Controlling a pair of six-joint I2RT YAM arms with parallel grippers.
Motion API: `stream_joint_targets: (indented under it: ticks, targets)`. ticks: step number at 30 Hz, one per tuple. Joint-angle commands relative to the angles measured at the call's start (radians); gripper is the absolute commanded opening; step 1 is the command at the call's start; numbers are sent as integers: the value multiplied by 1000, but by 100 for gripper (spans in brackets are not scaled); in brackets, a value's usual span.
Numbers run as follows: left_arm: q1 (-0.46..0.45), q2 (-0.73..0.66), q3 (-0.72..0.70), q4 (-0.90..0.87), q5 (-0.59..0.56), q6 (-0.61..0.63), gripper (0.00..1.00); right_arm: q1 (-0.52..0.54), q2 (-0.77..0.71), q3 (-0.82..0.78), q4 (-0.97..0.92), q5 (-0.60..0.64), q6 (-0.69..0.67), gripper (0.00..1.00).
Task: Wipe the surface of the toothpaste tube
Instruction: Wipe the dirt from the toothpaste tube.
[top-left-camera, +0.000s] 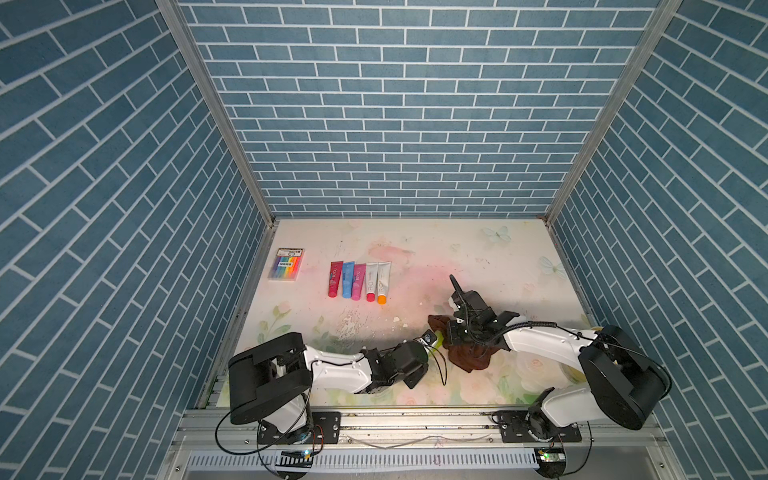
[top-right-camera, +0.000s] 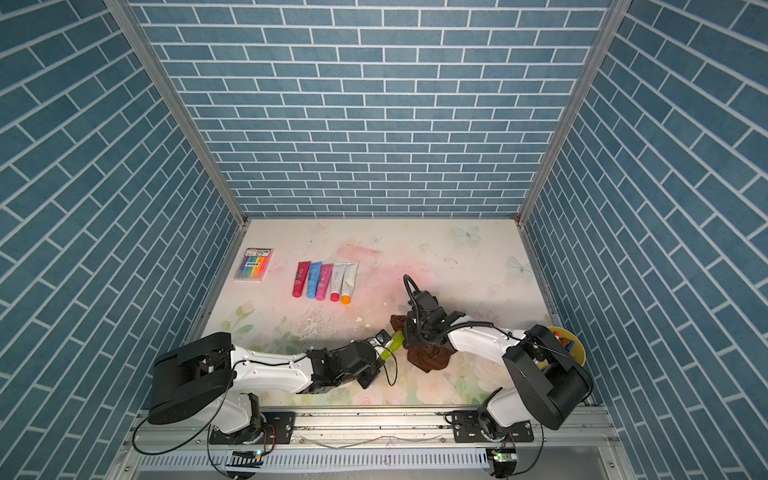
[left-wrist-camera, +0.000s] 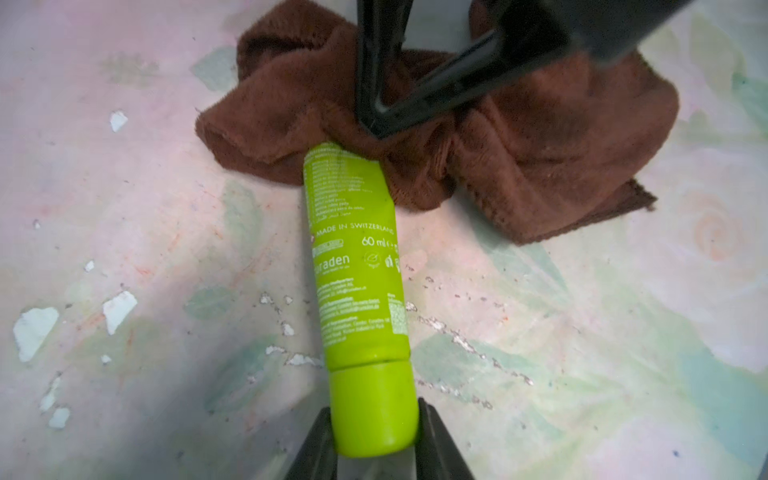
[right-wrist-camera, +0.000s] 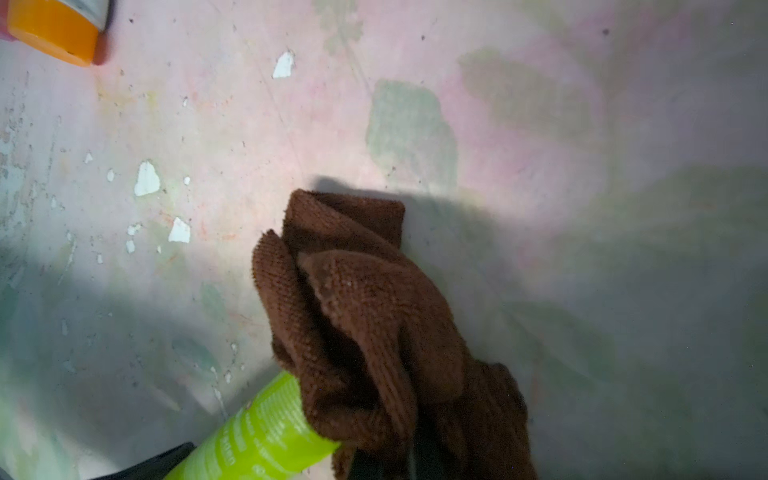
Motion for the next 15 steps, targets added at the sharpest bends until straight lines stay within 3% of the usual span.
stream_joint_targets:
  ticks: [1,8,15]
  targets:
    - [-17,14,3,-56,41,13,0,60,-71,-11,-39,-6,4,0]
    - [-16,14,3,-56,37,12,0,104,-47,-23,123,-142,52,0]
    - [-18,10,2,-56,34,11,0,89,46,9,13,-22,38,0]
